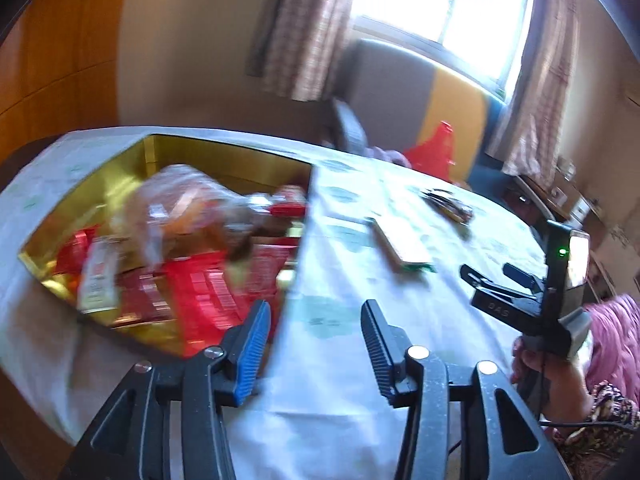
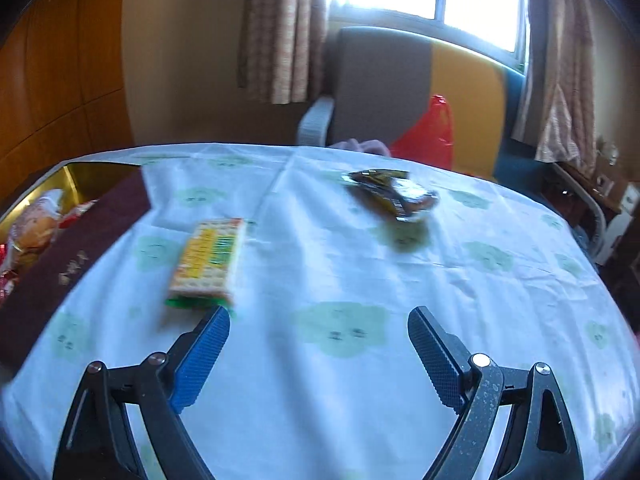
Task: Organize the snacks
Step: 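Move the left gripper to the WEIDAN cracker pack and grasp it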
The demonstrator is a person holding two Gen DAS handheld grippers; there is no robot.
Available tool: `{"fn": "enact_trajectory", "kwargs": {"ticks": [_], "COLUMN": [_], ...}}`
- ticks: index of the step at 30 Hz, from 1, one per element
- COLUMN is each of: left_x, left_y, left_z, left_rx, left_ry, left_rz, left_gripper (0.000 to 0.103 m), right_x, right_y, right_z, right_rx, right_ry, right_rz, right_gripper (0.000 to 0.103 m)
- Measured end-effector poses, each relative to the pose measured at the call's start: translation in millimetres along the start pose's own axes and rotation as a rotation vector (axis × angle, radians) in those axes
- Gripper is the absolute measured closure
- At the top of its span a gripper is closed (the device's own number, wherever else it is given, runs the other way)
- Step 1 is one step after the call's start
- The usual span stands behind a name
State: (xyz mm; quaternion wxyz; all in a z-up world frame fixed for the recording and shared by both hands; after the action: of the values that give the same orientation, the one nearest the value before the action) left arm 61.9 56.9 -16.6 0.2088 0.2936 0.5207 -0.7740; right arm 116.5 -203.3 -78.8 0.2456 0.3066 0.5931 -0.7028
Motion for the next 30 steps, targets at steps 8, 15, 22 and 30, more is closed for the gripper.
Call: {"fn": "enact_trajectory", "kwargs": {"ticks": [8, 15, 22, 30], "left_x": [-27, -55, -64, -44], "left_y": [71, 140, 196, 209], "left_z": [69, 98, 96, 82], "left_rx": [0.054, 0.042, -0.015, -0.072], "left_ry": [0.105, 0.122, 0.095, 0.170], "left_rz": [-0.089, -0.115, -0.178, -0.155], "left_gripper": [0.042, 0.037, 0.036, 0.056], "right_x": [8, 14, 19, 23], "right_y": [6, 10, 16, 21], "right_z": [31, 39, 56, 64], "right_rx": [0.012, 0.016, -0.009, -0.051], "right_ry": [0.124, 0.176, 0.274, 0.337], "right_rz": [-0.017, -0.026, -0.044, -0.064], "right_gripper": [0.012, 0.011, 0.011, 0.011]}}
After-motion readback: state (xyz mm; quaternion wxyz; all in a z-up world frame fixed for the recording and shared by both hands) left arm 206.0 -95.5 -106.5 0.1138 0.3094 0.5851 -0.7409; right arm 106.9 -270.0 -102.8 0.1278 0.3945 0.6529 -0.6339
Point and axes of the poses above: each gripper's, at about its wrist camera, not at the fingertips, and y roughly the way its jaws point, z to its right, x to its underside, the point moved 4 cm from there along y, roughly the way its jaws point, and after that the axes turned 6 degrees about x, right-handed, at the moved point
